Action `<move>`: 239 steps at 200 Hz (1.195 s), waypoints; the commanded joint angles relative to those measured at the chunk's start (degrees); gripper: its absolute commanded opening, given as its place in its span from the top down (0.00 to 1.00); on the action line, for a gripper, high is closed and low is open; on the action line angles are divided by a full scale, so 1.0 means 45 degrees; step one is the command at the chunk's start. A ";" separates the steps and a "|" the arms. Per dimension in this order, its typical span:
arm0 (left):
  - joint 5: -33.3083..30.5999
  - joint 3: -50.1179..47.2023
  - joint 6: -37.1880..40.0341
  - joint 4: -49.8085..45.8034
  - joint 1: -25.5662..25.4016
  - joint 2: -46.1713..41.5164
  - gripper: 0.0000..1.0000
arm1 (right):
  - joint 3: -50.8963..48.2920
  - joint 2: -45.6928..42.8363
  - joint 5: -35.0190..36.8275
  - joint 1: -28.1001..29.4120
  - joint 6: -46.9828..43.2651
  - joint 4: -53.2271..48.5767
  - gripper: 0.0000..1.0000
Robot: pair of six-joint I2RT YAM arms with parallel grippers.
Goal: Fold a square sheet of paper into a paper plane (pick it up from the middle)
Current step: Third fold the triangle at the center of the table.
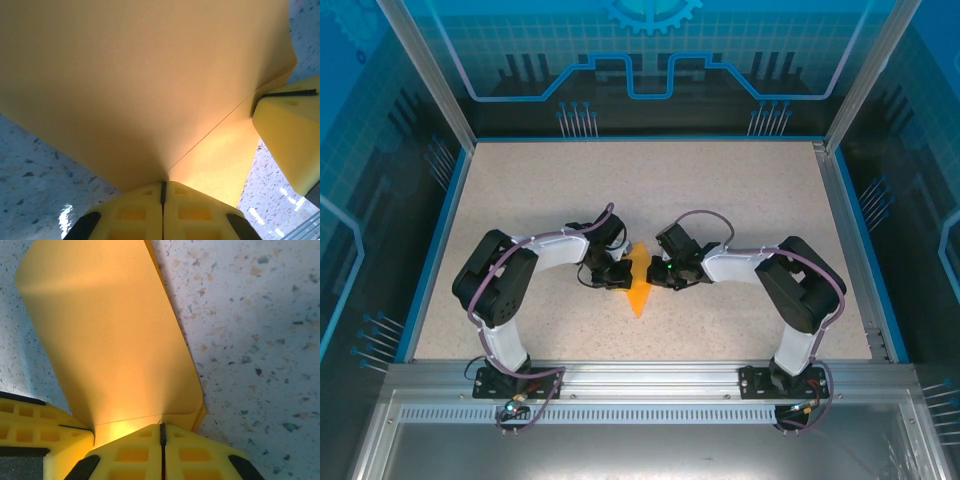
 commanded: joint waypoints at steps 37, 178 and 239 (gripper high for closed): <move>-0.2445 -0.0882 0.0439 -0.0016 -0.0172 0.1663 0.94 | -0.0215 -0.0968 0.0280 0.0145 -0.0256 0.0067 0.93; -0.2425 -0.0931 0.0503 0.0052 -0.0171 0.1638 0.94 | -0.0624 0.0443 0.0757 0.0453 0.1629 0.0284 0.96; -0.2538 -0.0921 0.0514 0.0043 -0.0171 0.1703 0.94 | -0.0369 -0.0035 0.2073 -0.0008 0.1047 -0.0988 0.95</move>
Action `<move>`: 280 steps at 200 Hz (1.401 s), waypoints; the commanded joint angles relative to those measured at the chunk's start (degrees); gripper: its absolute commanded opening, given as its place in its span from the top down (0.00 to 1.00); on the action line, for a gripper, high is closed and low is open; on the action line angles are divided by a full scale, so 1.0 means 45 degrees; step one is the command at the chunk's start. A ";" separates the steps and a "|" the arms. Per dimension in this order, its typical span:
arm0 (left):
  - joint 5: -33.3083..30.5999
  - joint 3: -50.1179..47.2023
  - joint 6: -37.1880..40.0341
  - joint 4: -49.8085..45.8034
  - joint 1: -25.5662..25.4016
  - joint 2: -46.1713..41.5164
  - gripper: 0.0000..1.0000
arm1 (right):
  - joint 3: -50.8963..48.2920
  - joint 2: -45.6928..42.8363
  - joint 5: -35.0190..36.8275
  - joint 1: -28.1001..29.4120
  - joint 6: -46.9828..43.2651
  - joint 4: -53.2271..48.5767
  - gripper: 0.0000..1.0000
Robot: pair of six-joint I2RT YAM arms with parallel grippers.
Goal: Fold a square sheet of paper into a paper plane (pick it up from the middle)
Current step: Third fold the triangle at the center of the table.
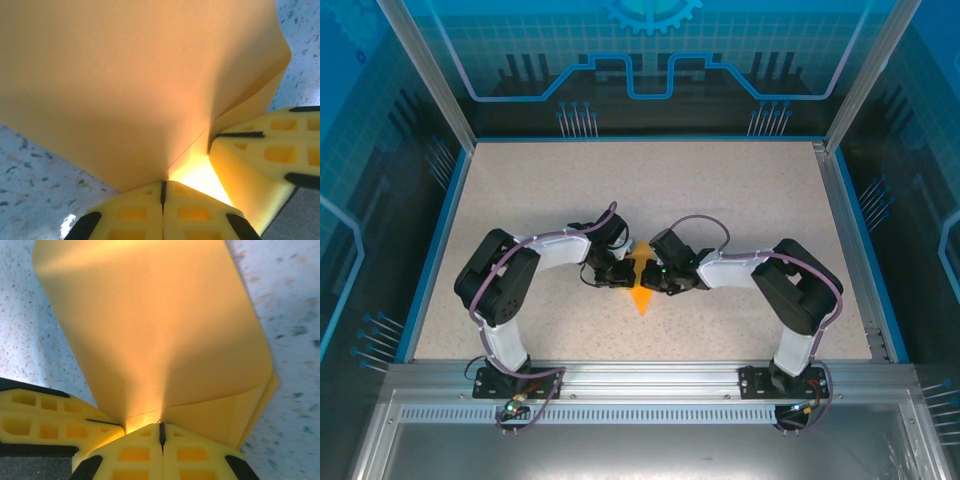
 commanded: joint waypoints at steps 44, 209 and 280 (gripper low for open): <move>-0.2791 -0.0941 0.0209 -0.0511 -0.0087 0.1506 0.94 | -0.0229 -0.0241 0.1671 -0.1349 -0.0341 -0.1497 0.95; -0.2438 -0.1038 0.0278 -0.0335 -0.0080 0.1274 0.94 | -0.0134 -0.1704 0.0687 -0.1853 -0.1118 -0.1134 0.96; -0.1624 -0.0600 0.0100 -0.0368 -0.0083 0.0158 0.89 | 0.0491 -0.0746 -0.0090 -0.1738 -0.1418 -0.0977 0.91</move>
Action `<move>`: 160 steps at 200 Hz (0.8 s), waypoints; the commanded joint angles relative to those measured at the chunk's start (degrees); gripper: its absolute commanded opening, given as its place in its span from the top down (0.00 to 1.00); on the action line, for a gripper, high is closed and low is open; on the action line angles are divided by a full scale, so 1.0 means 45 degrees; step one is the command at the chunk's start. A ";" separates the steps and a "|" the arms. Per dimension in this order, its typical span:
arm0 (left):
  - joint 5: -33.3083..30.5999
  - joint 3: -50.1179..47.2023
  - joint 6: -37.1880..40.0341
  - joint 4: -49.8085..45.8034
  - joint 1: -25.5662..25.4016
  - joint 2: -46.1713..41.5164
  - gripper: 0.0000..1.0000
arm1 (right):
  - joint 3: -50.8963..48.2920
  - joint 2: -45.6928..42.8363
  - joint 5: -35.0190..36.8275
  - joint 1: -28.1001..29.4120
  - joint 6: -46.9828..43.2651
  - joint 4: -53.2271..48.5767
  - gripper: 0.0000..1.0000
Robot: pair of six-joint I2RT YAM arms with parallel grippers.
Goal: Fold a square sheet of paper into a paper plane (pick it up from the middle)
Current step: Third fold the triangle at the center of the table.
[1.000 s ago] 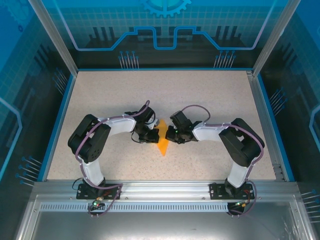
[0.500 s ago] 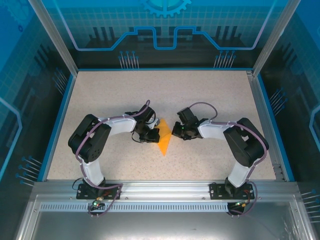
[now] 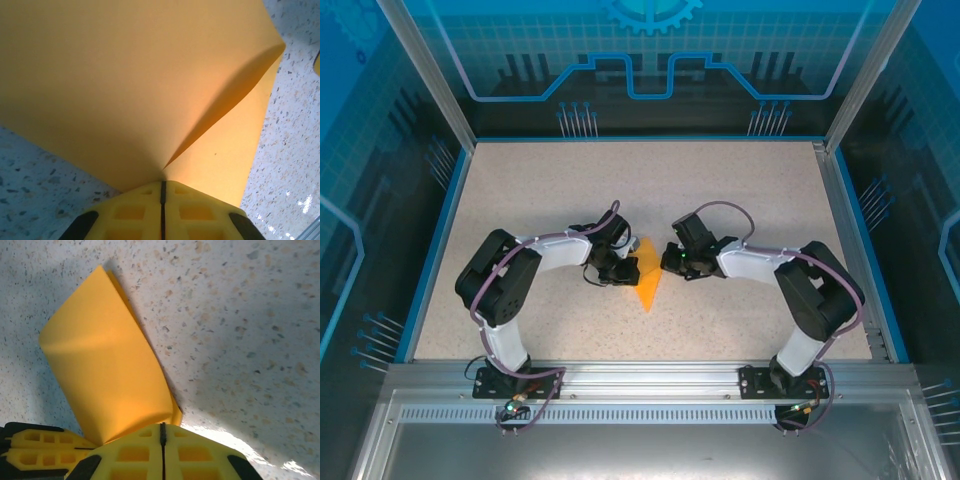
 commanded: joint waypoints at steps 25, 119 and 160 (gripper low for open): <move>-0.1605 -0.0237 0.0094 -0.1560 0.0026 -0.0333 0.86 | 0.0448 0.0285 -0.0702 0.0030 -0.0462 -0.0110 0.85; -0.1507 0.0036 -0.0046 -0.1758 0.0025 -0.0837 0.86 | 0.0037 0.0535 -0.1968 0.0351 0.0123 0.0659 0.69; -0.1464 -0.0182 -0.0082 -0.1546 0.0030 -0.0691 0.86 | 0.0037 0.0736 -0.1971 0.0548 0.0295 0.0622 0.69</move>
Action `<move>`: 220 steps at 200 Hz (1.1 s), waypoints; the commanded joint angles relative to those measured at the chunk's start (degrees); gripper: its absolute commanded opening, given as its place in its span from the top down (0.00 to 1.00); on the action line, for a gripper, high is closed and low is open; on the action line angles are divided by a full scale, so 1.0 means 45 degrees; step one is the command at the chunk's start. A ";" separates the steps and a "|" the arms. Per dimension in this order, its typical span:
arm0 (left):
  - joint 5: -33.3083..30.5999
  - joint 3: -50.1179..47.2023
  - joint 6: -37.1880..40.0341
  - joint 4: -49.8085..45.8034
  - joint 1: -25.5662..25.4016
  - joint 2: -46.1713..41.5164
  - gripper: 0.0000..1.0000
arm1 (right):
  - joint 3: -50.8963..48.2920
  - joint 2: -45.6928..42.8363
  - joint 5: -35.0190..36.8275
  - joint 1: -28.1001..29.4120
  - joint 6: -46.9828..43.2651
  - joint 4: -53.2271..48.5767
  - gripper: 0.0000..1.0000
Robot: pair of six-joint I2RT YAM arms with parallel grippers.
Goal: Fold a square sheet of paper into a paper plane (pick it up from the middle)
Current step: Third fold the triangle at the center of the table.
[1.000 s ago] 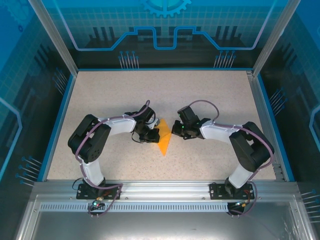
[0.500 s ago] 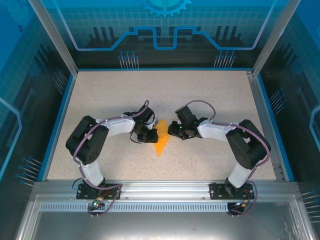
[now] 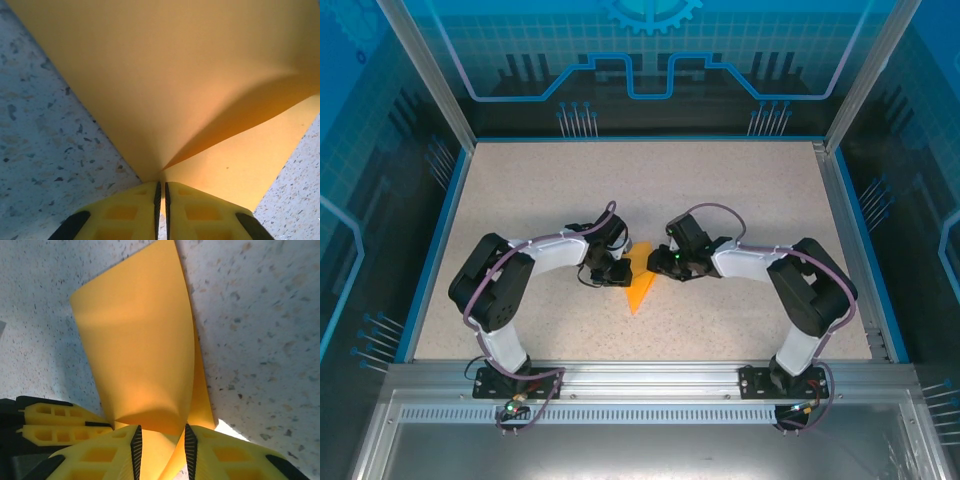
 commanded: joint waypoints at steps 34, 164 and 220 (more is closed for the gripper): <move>-0.0092 -0.0210 -0.0076 -0.0166 0.0039 0.0045 0.86 | -0.0113 0.0374 -0.0545 0.0319 0.0373 0.0431 0.69; 0.0176 -0.0187 -0.0242 -0.0175 0.0038 -0.0524 0.75 | -0.0839 0.0437 0.0222 0.0621 0.0460 0.0479 0.92; -0.0065 -0.0281 -0.0203 -0.0317 0.0040 -0.0717 0.69 | -0.0814 0.0579 0.0212 0.0563 0.0357 0.0401 0.93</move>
